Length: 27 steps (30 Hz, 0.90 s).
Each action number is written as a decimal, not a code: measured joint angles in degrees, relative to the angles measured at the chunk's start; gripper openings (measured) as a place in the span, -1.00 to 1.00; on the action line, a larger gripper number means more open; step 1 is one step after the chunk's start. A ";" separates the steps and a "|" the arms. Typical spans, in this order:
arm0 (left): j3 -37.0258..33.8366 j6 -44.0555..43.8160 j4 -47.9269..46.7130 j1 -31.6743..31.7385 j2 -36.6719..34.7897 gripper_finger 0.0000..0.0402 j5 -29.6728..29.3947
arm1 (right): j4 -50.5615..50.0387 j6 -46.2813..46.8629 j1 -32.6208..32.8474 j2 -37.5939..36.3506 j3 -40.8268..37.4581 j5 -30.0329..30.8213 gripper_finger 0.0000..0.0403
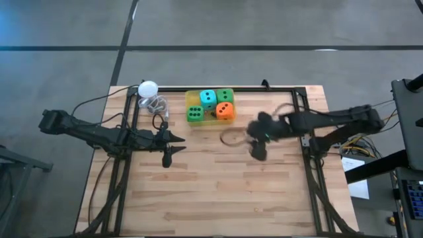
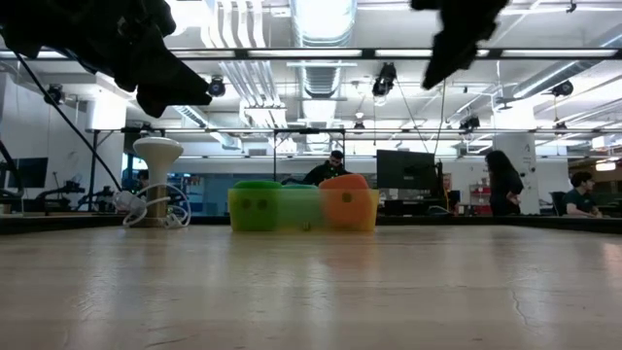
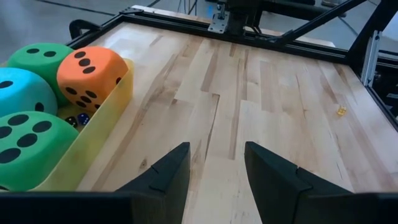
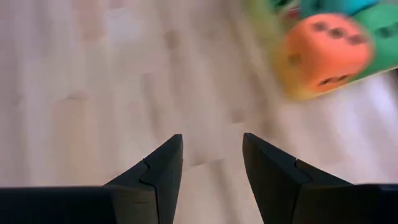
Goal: Pick & Place Dice
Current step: Put the yellow small die into the yellow bin
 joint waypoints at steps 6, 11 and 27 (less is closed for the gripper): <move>-0.02 -1.48 0.00 0.00 0.00 -0.21 -0.26 | 1.27 9.49 12.64 -6.59 -6.91 -0.15 -0.18; -0.02 -1.50 0.10 0.00 0.00 -0.21 -0.51 | 1.79 16.74 22.36 -7.87 -10.76 -0.47 -0.18; -0.02 -3.03 0.30 0.00 0.00 -0.21 -1.33 | 19.08 30.38 37.83 7.51 -14.32 -0.45 -0.18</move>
